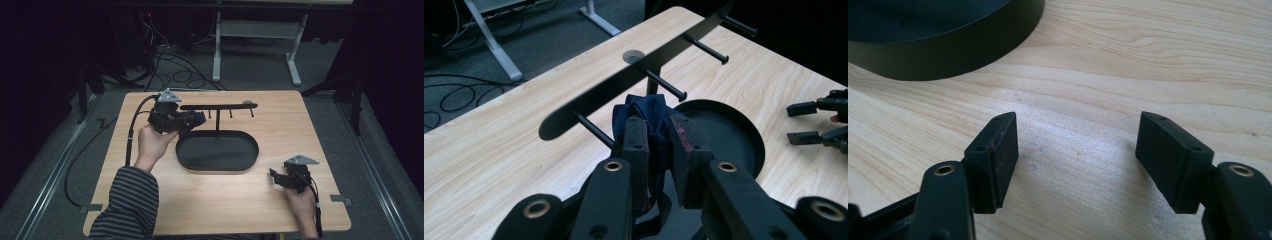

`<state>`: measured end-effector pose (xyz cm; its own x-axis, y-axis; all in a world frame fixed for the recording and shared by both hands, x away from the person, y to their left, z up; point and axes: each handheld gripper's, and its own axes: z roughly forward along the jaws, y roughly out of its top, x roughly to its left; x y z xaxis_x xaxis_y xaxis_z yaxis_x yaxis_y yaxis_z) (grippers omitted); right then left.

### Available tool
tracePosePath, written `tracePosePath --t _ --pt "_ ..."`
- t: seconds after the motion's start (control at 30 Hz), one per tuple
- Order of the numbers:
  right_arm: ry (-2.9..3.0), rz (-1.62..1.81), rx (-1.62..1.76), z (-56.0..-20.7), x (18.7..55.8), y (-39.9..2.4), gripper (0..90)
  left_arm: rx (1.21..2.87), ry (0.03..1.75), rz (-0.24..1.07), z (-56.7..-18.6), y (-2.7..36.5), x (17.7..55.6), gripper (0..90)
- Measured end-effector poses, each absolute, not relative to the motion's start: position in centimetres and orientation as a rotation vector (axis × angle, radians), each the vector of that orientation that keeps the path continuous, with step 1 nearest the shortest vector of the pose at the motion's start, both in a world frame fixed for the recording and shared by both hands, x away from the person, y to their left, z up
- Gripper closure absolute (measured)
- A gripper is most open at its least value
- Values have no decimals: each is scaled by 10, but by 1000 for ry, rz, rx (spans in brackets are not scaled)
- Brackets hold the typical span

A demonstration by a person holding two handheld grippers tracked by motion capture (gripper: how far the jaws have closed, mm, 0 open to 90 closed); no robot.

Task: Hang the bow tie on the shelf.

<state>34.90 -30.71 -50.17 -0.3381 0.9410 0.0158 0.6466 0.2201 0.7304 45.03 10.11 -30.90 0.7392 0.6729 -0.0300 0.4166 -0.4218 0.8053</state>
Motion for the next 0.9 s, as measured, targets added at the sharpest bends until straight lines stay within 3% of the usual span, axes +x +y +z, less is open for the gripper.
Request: tracePosePath --t 0.9 --pt "2068 912 1464 -502 349 -307 349 2052 916 389 -319 109 473 769"
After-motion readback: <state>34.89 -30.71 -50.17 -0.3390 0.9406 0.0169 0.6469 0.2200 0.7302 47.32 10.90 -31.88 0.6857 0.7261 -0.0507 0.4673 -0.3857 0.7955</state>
